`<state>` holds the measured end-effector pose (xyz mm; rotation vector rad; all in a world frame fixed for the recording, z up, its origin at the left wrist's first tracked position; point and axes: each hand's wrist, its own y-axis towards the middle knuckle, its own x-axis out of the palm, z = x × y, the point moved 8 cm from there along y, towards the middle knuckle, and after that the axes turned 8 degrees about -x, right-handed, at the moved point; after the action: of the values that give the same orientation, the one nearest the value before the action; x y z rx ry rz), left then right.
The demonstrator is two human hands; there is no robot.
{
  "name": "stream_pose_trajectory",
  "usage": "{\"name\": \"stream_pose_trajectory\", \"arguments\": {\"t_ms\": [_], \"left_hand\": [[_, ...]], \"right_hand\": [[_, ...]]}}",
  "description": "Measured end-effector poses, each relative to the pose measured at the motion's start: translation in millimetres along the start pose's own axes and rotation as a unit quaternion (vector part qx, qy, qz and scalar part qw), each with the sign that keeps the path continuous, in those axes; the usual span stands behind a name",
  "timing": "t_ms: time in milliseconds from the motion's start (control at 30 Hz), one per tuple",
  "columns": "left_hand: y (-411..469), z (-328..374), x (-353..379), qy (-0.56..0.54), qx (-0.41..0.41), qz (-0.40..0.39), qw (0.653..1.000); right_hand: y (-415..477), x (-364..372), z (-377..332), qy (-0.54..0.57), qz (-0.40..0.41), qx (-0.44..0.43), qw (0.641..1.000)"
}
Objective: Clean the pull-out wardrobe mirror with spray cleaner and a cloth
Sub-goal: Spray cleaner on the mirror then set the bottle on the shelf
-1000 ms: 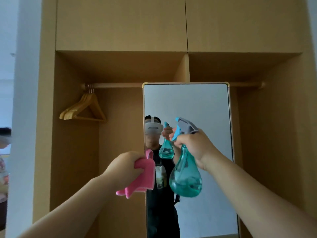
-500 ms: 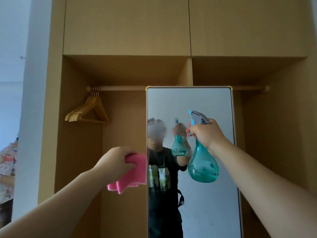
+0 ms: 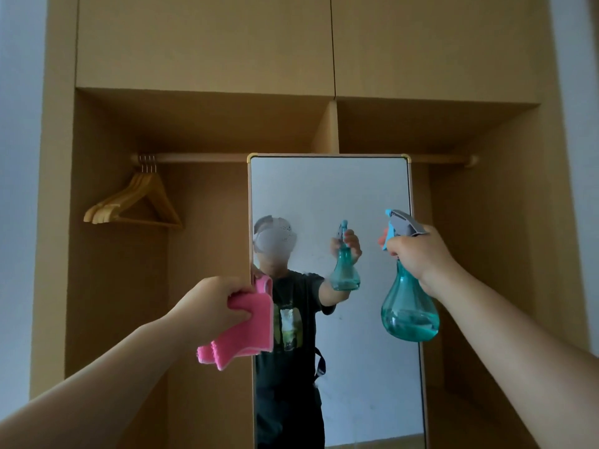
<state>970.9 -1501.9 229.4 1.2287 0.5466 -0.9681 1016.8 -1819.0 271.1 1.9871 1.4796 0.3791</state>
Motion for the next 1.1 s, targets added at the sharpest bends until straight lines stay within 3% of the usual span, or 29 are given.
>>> {"name": "stream_pose_trajectory", "arguments": {"t_ms": [300,800,1100], "left_hand": [[2.8,21.4,12.8,0.002,0.027,-0.013,1.000],[-7.1,17.5,39.2,-0.002,0.026,-0.050,0.998],[-11.0,18.3,38.6,-0.004,0.035,-0.050,0.998]], "right_hand": [[-2.7,-32.4,12.8,0.001,0.052,-0.007,0.999],[-32.8,-33.9,58.7,-0.024,-0.013,0.040,0.999],[-34.6,-22.1,35.5,-0.025,-0.032,-0.046,0.998]]}}
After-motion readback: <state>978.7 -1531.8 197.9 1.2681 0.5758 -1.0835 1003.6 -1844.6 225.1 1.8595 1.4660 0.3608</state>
